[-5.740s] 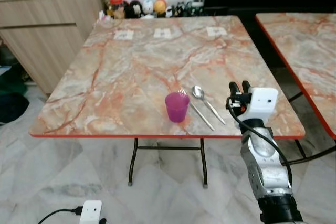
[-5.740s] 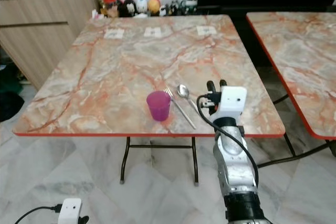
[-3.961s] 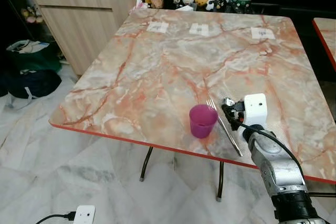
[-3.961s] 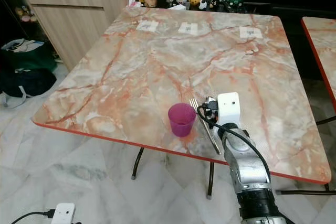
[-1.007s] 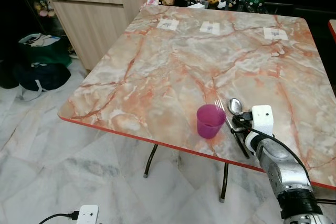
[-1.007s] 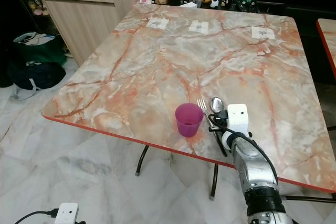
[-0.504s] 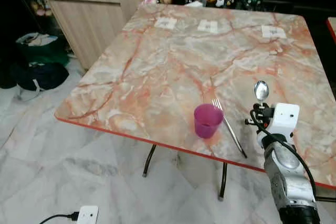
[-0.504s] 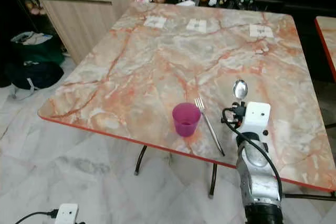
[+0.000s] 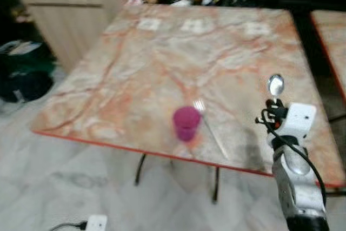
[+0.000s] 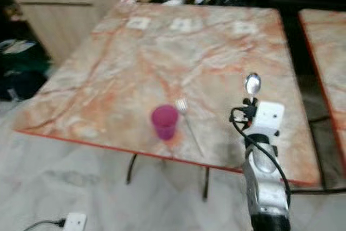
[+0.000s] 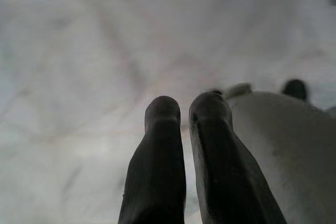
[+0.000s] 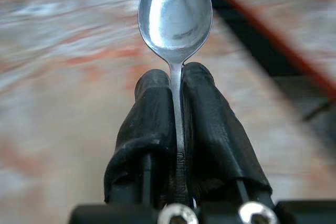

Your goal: Setting the table

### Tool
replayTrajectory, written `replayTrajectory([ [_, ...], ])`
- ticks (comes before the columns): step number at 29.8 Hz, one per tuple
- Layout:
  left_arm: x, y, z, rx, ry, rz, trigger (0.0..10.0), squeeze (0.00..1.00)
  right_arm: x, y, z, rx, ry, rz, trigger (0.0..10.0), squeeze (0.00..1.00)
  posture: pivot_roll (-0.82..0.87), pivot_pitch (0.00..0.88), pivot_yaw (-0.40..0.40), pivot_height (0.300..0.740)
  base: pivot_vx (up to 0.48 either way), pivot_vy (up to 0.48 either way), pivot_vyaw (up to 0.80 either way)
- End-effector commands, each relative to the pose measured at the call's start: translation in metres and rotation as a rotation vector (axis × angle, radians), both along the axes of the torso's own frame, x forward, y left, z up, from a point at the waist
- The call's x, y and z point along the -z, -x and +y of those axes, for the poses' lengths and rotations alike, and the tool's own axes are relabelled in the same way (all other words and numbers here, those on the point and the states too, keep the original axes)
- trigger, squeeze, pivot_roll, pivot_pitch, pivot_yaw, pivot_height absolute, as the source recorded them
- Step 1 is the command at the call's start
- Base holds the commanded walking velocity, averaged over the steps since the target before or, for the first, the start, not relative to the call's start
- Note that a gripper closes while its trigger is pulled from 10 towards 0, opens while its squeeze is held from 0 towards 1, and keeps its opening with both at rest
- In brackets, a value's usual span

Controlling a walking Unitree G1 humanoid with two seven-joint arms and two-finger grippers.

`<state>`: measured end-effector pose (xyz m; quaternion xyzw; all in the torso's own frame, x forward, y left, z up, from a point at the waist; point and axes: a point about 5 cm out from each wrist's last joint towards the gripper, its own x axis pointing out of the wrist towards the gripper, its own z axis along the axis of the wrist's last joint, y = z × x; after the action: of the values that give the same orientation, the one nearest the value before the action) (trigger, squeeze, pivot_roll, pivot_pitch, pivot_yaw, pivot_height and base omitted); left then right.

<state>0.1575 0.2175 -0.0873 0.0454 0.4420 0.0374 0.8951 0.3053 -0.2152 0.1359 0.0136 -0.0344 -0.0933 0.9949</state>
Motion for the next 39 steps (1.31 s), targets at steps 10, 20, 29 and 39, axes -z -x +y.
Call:
replayTrajectory([
  [10,0.004,0.007,-0.002,0.000,-0.016,0.032,10.0,0.00,-0.010,-0.003,0.009,-0.022,-0.012,-0.072,10.0,0.00,-0.09,0.069,0.026,0.740,0.000,-0.467,0.00],
  [20,0.003,0.006,0.001,0.010,-0.023,0.029,10.0,0.00,-0.010,-0.005,0.010,-0.030,-0.003,-0.057,10.0,0.00,-0.09,0.054,0.035,0.740,0.000,-0.465,-0.09],
  [29,0.002,0.005,0.003,0.015,-0.022,0.025,10.0,0.00,-0.014,-0.005,0.010,-0.020,-0.014,-0.091,10.0,0.00,-0.09,0.064,0.039,0.740,0.000,-0.465,-0.25],
  [39,0.001,0.005,0.005,0.010,-0.021,0.027,10.0,0.00,-0.016,-0.005,0.002,0.005,-0.007,-0.098,10.0,0.00,-0.10,0.083,0.042,0.740,0.000,-0.465,0.00],
])
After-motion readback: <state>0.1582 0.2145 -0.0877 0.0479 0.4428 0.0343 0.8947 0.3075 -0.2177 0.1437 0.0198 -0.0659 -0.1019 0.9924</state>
